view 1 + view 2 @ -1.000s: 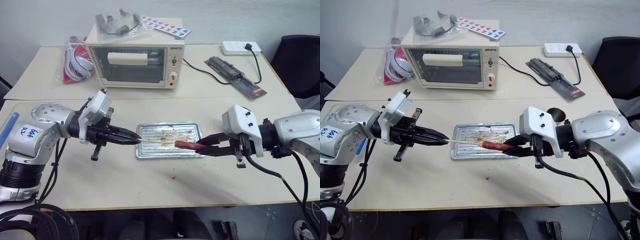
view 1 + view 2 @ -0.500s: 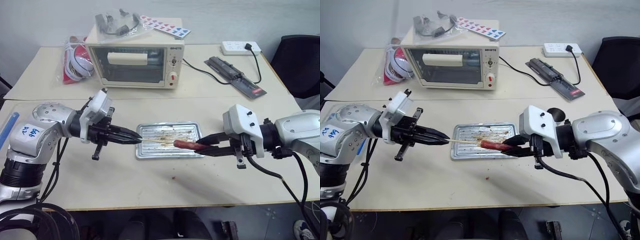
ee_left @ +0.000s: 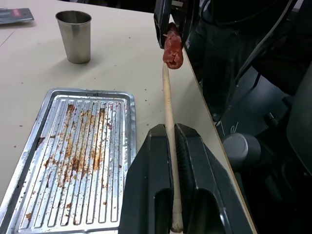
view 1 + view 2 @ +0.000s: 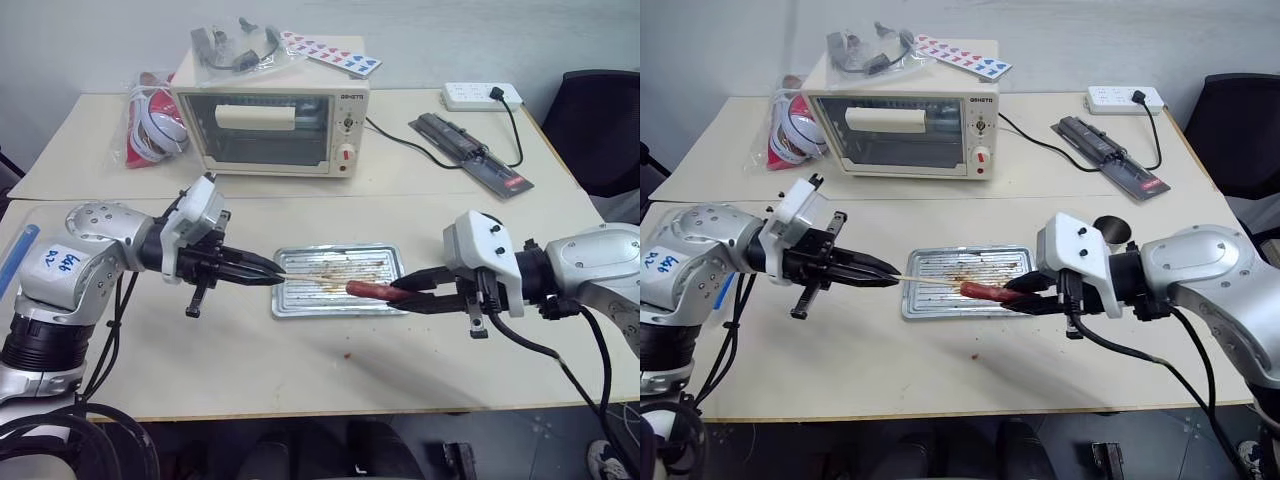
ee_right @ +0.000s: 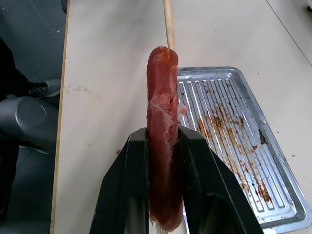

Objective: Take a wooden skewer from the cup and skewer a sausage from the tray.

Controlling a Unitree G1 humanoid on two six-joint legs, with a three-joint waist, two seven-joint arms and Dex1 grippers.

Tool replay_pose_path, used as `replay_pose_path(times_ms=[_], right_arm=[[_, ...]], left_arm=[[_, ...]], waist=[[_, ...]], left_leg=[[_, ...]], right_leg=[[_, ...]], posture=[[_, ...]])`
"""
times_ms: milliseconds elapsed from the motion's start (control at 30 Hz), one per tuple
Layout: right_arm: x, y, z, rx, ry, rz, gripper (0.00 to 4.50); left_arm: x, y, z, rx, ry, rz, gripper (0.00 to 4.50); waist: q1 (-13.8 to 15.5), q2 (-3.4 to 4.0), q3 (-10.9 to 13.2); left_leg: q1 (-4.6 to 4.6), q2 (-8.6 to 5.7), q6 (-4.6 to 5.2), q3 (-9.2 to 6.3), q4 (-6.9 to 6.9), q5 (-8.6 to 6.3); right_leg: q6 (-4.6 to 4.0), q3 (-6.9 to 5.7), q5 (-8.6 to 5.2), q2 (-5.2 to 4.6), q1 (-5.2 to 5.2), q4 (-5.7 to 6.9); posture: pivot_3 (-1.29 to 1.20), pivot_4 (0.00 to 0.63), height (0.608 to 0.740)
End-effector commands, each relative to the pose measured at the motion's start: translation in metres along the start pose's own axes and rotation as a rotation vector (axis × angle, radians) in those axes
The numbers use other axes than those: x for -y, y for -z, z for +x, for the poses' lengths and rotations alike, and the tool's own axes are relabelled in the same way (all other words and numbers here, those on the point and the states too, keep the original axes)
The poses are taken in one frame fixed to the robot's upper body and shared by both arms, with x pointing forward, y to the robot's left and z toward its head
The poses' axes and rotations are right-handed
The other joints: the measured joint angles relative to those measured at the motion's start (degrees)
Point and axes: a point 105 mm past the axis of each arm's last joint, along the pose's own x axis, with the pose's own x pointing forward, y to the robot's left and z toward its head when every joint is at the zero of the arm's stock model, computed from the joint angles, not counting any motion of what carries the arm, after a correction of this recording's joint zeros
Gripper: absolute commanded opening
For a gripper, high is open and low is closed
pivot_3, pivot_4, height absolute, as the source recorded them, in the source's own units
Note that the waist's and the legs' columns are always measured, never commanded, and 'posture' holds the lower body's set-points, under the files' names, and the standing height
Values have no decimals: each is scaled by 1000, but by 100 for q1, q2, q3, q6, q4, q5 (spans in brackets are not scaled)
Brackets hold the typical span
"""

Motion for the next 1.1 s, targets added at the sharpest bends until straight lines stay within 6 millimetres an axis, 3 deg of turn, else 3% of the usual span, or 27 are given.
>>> replay_pose_path(times_ms=[33,533,800,1100], right_arm=[[-4,-9,1,14,-11,-39,827],[-2,-10,3,22,-3,-24,827],[4,0,-3,-9,34,10,827],[7,9,-7,-23,52,22,827]], left_arm=[[4,-9,4,-4,25,53,0],[2,-11,8,9,37,59,0],[-3,-8,-9,-15,-20,43,0],[0,-11,-12,-25,-26,46,0]], waist=[[0,0,0],[-1,0,0],[-1,0,0],[0,0,0]], left_leg=[[0,0,0,0,0,0],[0,0,0,0,1,0],[0,0,0,0,1,0],[0,0,0,0,2,0]], right_leg=[[0,0,0,0,0,0],[0,0,0,0,0,3],[0,-1,0,0,0,5],[0,0,0,0,0,6]], posture=[[0,150,740],[0,150,740],[0,150,740],[0,150,740]])
